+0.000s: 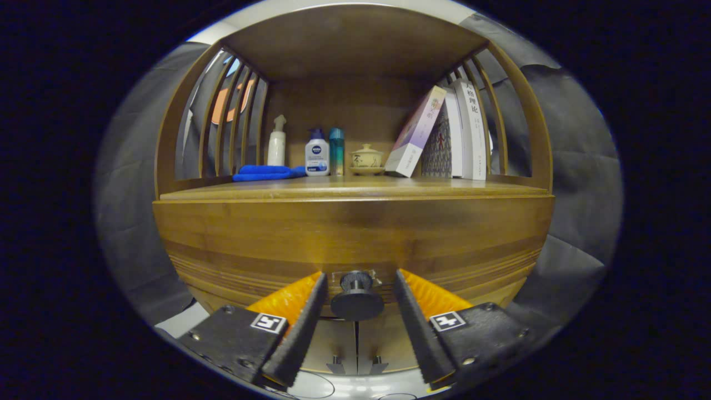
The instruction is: Pull open the drawer, take out the items inside it, and place them on the countertop above the cabinet.
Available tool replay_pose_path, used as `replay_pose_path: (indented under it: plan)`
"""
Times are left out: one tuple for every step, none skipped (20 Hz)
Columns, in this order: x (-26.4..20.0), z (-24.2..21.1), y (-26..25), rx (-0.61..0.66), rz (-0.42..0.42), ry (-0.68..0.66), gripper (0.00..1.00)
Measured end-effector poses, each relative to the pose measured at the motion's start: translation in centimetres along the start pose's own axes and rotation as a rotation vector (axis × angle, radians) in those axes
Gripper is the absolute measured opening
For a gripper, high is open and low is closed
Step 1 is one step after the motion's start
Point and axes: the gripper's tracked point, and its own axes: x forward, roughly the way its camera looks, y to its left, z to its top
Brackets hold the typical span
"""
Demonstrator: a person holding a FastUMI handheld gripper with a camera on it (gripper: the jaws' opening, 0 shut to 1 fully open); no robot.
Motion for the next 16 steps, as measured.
replay_pose_path:
  plan:
    - [-0.32,-0.12,0.09,0.009,0.007,0.007,0.67]
    - [-0.12,-0.02,0.15,0.022,0.011,0.006,0.60]
    - [-0.25,-0.14,0.09,0.023,0.010,0.007,0.54]
    - [-0.01,-0.10,0.09,0.019,0.008,0.012,0.48]
    - [-0.12,-0.20,0.05,0.004,0.008,0.017,0.47]
    - [-0.17,-0.20,0.03,-0.006,0.009,0.024,0.45]
    - [-0.20,-0.18,0.01,-0.011,0.009,0.028,0.45]
    - [-0.17,-0.12,0.05,-0.008,0.009,0.032,0.43]
    - [-0.21,-0.19,0.06,-0.008,0.006,0.037,0.42]
    - [-0.16,-0.15,-0.04,-0.018,0.003,0.040,0.41]
    - [-0.21,-0.19,-0.09,-0.024,0.003,0.043,0.41]
    - [-0.22,-0.16,-0.06,-0.021,0.006,0.048,0.40]
    - [-0.19,-0.18,0.01,-0.010,0.009,0.053,0.39]
    - [-0.22,-0.11,0.02,-0.005,0.009,0.058,0.38]
    - [-0.27,-0.24,-0.17,-0.010,0.006,0.063,0.38]
    - [-0.40,-0.20,-0.21,-0.013,0.004,0.065,0.37]
